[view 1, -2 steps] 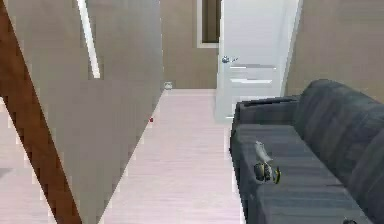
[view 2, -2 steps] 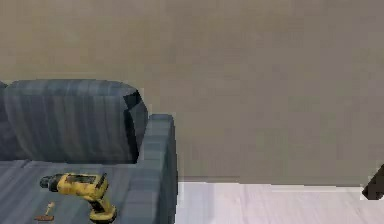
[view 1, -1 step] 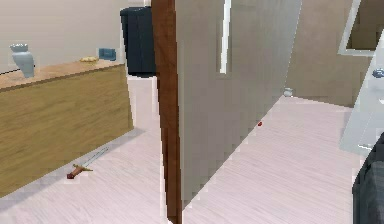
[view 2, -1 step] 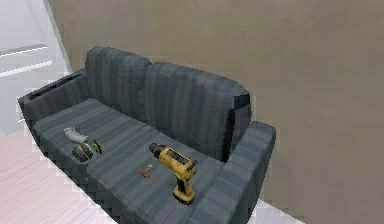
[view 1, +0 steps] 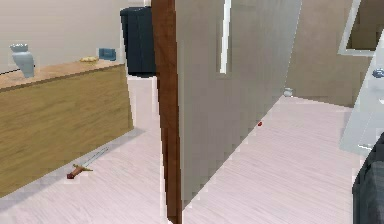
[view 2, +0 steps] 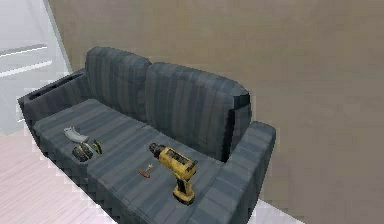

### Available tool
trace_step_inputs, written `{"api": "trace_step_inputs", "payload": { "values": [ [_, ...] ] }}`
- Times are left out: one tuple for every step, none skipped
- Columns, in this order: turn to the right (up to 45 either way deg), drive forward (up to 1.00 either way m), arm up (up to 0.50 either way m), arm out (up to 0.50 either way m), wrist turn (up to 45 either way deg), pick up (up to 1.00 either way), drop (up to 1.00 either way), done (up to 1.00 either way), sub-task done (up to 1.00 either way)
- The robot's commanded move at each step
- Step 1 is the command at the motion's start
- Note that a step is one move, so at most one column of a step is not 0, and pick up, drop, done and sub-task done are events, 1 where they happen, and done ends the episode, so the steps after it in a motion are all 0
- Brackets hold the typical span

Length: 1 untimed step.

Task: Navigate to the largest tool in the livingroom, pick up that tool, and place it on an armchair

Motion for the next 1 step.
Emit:
{"api": "trace_step_inputs", "payload": {
  "values": [
    [0.0, 0.00, 0.26, 0.00, 0.0, 0.00, 0.00, 0.00, 0.00]
  ]
}}
